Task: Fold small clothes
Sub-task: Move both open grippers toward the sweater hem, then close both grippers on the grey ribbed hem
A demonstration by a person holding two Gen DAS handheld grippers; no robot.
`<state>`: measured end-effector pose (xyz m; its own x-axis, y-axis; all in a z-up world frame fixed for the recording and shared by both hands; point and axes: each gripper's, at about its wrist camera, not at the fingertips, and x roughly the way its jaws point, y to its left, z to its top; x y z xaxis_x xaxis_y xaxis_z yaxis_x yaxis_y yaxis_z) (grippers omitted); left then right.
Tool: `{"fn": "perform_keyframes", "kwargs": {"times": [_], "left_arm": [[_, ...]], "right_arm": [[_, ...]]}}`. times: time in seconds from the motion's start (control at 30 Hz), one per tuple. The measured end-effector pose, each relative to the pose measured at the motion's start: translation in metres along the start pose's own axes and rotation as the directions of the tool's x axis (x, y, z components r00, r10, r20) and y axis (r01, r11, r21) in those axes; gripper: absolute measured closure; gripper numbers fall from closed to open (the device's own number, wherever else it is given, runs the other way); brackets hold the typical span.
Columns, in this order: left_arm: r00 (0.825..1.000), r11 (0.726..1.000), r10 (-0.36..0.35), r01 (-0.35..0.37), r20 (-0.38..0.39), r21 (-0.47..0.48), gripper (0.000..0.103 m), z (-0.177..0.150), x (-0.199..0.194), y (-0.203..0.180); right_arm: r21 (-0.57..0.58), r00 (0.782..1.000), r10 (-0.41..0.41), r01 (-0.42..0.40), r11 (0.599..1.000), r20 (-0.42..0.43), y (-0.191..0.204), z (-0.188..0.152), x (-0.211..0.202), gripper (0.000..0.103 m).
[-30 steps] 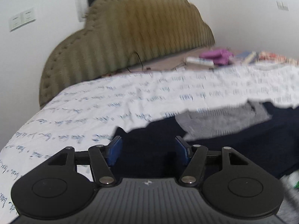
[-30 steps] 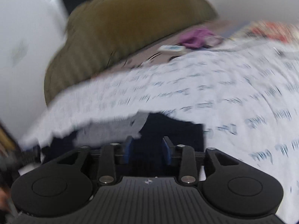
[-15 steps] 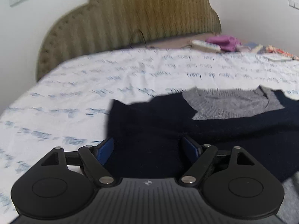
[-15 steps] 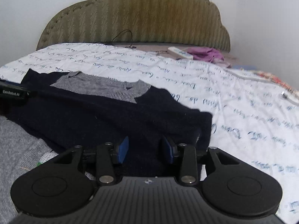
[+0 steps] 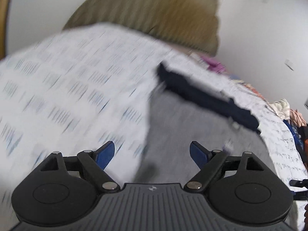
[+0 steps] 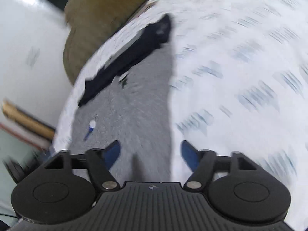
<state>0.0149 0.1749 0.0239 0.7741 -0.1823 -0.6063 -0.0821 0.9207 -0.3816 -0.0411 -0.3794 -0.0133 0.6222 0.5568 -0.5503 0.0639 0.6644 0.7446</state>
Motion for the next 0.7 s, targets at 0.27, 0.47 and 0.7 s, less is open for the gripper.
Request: {"fn": "perform_keyframes", "kwargs": {"times": [0.27,0.47,0.7], "left_arm": [[0.983,0.968,-0.170,0.152,-0.072,-0.200,0.017,-0.033,-0.028,0.033],[0.946,0.924,-0.292,0.243,-0.138,-0.295,0.017,-0.043,-0.038,0.045],[0.927,0.943,-0.283,0.223,-0.245,-0.248,0.017,-0.031,-0.049,0.060]], "right_arm": [[0.099,0.985,0.124,-0.112,0.989,-0.116,-0.010,-0.042,-0.023,0.032],[0.056,0.972,0.148,-0.140,0.989,-0.185,0.008,-0.069,-0.017,0.032],[0.065,0.970,0.171,-0.162,0.985,-0.172,0.009,-0.071,-0.014,0.031]]}}
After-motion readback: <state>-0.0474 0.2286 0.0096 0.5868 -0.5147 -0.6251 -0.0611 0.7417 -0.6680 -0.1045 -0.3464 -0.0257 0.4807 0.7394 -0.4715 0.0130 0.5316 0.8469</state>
